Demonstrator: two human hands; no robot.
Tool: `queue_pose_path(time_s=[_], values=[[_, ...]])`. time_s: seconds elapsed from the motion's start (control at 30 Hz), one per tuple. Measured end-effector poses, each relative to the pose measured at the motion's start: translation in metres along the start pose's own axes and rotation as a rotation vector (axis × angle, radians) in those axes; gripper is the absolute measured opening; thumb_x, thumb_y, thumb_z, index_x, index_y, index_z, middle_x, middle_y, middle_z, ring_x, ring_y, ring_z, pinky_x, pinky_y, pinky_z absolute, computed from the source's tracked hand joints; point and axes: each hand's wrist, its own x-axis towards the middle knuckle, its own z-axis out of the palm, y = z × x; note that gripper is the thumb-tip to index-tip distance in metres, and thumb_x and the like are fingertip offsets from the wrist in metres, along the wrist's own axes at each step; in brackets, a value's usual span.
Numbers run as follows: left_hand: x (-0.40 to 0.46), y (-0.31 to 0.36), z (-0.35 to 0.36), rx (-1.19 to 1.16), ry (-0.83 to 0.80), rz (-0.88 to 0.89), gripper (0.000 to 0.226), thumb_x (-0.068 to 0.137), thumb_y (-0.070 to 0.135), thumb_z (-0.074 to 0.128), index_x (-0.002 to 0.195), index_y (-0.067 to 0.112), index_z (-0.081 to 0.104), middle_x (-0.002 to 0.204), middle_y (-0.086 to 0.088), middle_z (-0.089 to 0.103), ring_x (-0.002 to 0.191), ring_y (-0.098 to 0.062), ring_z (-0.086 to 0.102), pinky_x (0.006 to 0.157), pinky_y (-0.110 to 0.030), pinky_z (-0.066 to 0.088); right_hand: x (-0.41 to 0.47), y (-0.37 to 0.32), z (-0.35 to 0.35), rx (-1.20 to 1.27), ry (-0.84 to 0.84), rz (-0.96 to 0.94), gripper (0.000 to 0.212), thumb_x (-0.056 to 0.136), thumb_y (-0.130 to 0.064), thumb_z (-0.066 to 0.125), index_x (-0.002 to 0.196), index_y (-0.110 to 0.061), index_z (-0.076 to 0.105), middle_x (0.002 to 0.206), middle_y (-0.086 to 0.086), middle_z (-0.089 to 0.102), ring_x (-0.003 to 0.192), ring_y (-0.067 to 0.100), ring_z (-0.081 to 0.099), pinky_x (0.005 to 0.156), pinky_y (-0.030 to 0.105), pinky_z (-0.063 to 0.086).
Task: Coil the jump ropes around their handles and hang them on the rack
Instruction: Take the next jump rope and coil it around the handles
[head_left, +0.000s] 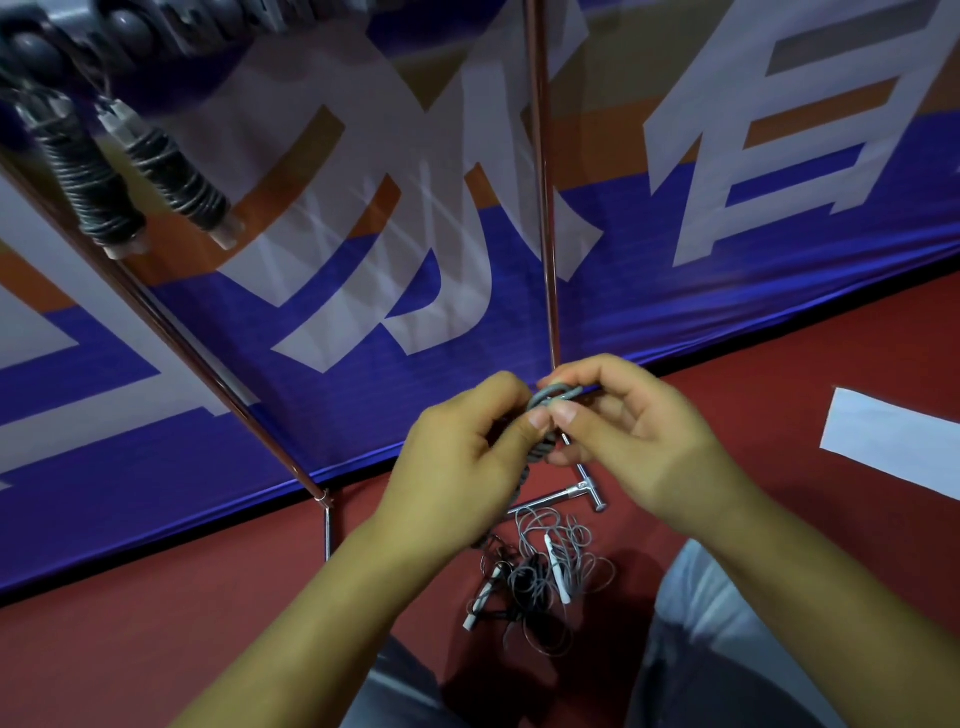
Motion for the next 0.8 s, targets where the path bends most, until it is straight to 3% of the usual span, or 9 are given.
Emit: queue_pose_path(time_s=[0.1,0.17,0.27,0.37,0.43,0.53,0.6,0.7,0.8], values=[[-0.004,0.001,0.003,0.093,0.065,0.025,0.022,0.089,0.039,0.053,0.076,0.022,0.049,0.064,0.002,0.057,0.051,-0.014,0.05,0.05,-0.038,0.044,0.002,0.004,0.003,-0.076,0.041,-0.06,0.01,0.083,-0.016,0.064,0.088,-0.024,0.062,0.098,0.013,0.063,0.078,0.015,0.068,0.065,0.029,0.056],[-0.003,0.003,0.005,0.064,0.083,0.03,0.019,0.091,0.036,0.055,0.078,0.022,0.054,0.069,0.005,0.061,0.056,-0.012,0.055,0.053,-0.034,0.045,0.003,0.002,0.003,-0.112,0.06,-0.106,0.01,0.082,-0.02,0.062,0.086,-0.028,0.062,0.099,0.012,0.062,0.076,0.013,0.068,0.062,0.028,0.056],[0.0,0.001,0.003,-0.157,0.092,0.001,0.007,0.087,0.022,0.064,0.082,0.018,0.065,0.096,0.012,0.069,0.088,-0.001,0.065,0.072,-0.016,0.049,0.004,0.0,0.001,-0.16,0.101,-0.131,0.021,0.088,-0.011,0.064,0.083,-0.031,0.063,0.095,0.01,0.064,0.067,0.018,0.069,0.059,0.034,0.058],[-0.001,-0.005,-0.002,-0.313,0.034,-0.038,0.012,0.08,0.022,0.065,0.09,0.02,0.072,0.117,0.006,0.064,0.11,-0.004,0.06,0.091,-0.026,0.05,0.004,-0.001,0.0,-0.202,0.138,-0.15,0.021,0.089,-0.011,0.062,0.082,-0.031,0.062,0.086,0.007,0.066,0.061,0.021,0.069,0.058,0.041,0.059],[0.001,-0.009,-0.005,-0.445,-0.022,-0.072,0.018,0.079,0.02,0.066,0.093,0.014,0.075,0.112,0.002,0.067,0.107,-0.012,0.063,0.092,-0.03,0.049,0.003,-0.002,0.0,-0.23,0.137,-0.176,0.027,0.089,-0.011,0.061,0.081,-0.037,0.062,0.082,0.004,0.065,0.059,0.02,0.068,0.057,0.039,0.059],[0.009,-0.013,-0.011,-0.716,-0.079,-0.212,0.014,0.077,0.011,0.063,0.082,0.006,0.075,0.087,-0.003,0.067,0.083,-0.016,0.064,0.075,-0.026,0.051,0.002,-0.004,0.002,-0.255,0.093,-0.223,0.031,0.088,-0.011,0.061,0.081,-0.041,0.062,0.082,0.004,0.062,0.06,0.015,0.068,0.056,0.029,0.058],[0.018,-0.017,-0.016,-0.801,-0.202,-0.306,0.016,0.078,0.009,0.06,0.084,-0.003,0.07,0.083,-0.008,0.066,0.078,-0.019,0.063,0.07,-0.027,0.052,0.002,-0.006,0.004,-0.283,0.068,-0.246,0.033,0.089,-0.004,0.062,0.081,-0.037,0.061,0.081,0.0,0.061,0.06,0.011,0.067,0.056,0.024,0.056],[0.03,-0.019,-0.026,-0.744,-0.406,-0.338,0.019,0.082,0.009,0.059,0.089,-0.007,0.066,0.092,-0.016,0.063,0.089,-0.027,0.061,0.083,-0.035,0.052,0.004,-0.009,0.006,-0.353,0.055,-0.287,0.03,0.087,-0.006,0.063,0.083,-0.036,0.059,0.08,-0.007,0.061,0.062,0.01,0.066,0.055,0.022,0.056],[0.041,-0.013,-0.034,-0.672,-0.508,-0.344,0.019,0.081,0.008,0.059,0.09,-0.007,0.065,0.096,-0.017,0.063,0.094,-0.028,0.061,0.09,-0.037,0.05,0.007,-0.01,0.008,-0.384,0.069,-0.31,0.022,0.083,-0.01,0.061,0.08,-0.032,0.061,0.079,-0.01,0.06,0.066,0.011,0.065,0.053,0.022,0.056]])
